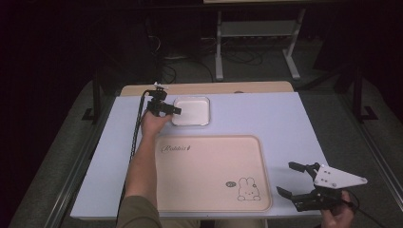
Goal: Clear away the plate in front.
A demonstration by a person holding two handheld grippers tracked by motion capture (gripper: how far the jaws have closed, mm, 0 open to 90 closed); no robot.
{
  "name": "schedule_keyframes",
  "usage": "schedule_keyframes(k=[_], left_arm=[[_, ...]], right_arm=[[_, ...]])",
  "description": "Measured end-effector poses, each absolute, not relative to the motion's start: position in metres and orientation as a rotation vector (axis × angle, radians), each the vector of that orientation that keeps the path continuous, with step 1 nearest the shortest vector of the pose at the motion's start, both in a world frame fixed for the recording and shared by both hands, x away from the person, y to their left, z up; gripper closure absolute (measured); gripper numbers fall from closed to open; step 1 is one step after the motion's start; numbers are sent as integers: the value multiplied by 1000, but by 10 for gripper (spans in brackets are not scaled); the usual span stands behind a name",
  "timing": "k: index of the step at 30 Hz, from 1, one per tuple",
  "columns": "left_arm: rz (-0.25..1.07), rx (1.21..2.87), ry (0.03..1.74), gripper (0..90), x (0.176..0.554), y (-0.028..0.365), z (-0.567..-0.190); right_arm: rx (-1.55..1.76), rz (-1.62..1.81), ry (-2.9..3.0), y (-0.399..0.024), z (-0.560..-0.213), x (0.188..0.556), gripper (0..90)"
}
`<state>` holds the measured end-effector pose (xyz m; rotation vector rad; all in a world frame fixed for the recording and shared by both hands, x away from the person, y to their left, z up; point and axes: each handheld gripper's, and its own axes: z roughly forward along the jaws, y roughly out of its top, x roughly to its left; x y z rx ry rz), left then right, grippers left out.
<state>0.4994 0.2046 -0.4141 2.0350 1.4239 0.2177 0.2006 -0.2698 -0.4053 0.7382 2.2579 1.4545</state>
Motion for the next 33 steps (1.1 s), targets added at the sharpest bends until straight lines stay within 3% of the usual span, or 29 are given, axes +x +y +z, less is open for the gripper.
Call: schedule_keyframes(k=[15, 22, 33], left_arm=[[195, 2038, 1572, 722, 506, 206, -433], [138, 2036, 1602, 789, 507, 208, -438], [9, 1865, 1682, 859, 508, 218, -444]], right_arm=[[727, 1448, 2266, -269, -405, 200, 131], [724, 1450, 2265, -269, -405, 200, 131], [720, 1446, 2271, -269, -405, 201, 131]])
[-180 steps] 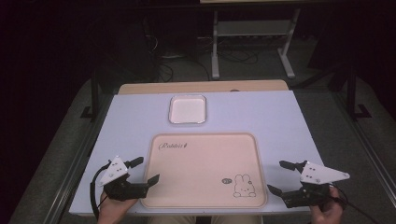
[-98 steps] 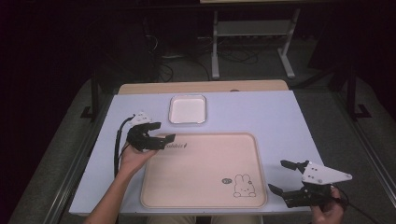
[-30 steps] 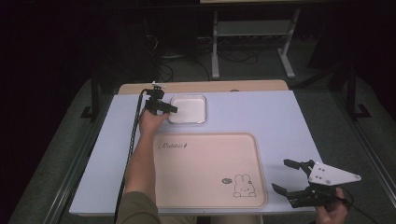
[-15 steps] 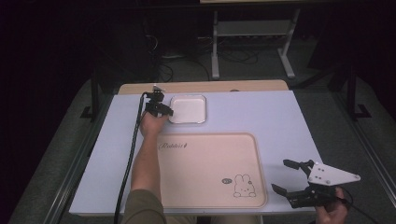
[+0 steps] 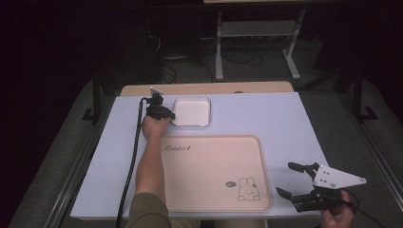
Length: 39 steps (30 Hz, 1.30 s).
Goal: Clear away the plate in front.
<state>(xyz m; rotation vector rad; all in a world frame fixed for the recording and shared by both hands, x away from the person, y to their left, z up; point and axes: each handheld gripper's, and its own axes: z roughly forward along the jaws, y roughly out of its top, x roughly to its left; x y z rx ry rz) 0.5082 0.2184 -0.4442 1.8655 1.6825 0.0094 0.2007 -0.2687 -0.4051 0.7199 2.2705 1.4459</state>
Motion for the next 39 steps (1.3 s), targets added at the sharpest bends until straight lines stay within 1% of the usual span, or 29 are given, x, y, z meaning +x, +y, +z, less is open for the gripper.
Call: schedule_keyframes(k=[2, 15, 26, 32, 39], left_arm=[[-14, 1840, 1694, 881, 509, 219, -445], [-90, 1706, 1729, 886, 505, 228, -452], [-91, 1649, 1701, 888, 502, 235, -440], [-53, 1621, 1681, 887, 497, 238, -425], [-53, 1621, 1658, 887, 491, 241, -412]], right_arm=[[720, 1449, 2269, -269, -405, 200, 131], [723, 1454, 2267, -270, -405, 200, 131], [728, 1456, 2266, -270, -406, 201, 131], [732, 1458, 2266, -270, -406, 201, 131], [730, 1461, 2266, -270, -406, 201, 131]])
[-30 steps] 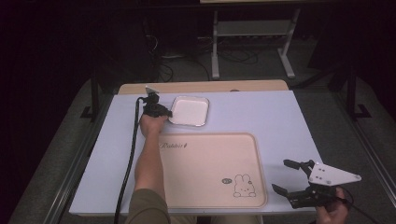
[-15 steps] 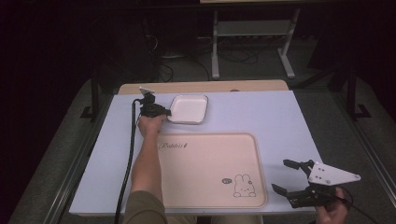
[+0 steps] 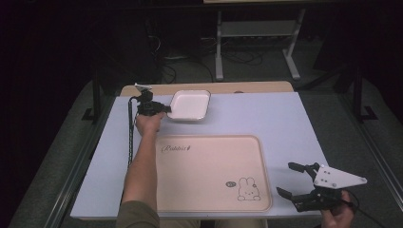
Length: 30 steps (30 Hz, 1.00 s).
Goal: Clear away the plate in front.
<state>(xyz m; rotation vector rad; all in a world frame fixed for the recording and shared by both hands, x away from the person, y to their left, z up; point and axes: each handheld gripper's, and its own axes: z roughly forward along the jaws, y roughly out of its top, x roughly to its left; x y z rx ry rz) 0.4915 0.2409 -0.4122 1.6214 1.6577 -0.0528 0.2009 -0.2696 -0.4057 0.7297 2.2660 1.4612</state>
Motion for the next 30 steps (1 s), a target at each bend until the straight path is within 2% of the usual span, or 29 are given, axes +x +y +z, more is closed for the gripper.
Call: schedule_keyframes(k=[30], left_arm=[[-44, 1623, 1577, 888, 454, 251, -383]], right_arm=[[733, 1454, 2275, -268, -407, 202, 131]])
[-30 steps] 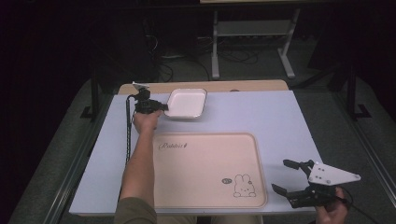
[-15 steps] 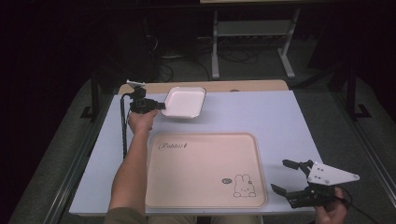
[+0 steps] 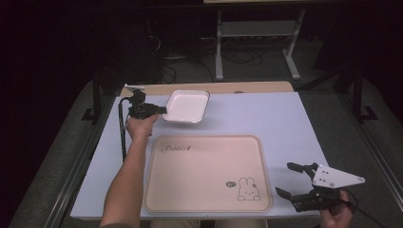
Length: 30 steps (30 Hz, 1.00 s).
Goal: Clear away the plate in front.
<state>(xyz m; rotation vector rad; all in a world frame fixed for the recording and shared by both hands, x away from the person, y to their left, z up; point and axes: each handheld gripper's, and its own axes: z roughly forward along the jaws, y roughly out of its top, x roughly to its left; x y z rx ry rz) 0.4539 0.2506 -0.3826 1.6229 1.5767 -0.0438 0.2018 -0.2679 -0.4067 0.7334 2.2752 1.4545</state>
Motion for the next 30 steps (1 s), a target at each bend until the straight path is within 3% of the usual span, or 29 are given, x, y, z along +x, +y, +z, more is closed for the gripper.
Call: schedule_keyframes(k=[30], left_arm=[[-12, 1610, 1512, 889, 394, 258, -351]], right_arm=[[732, 1437, 2306, -262, -409, 202, 131]])
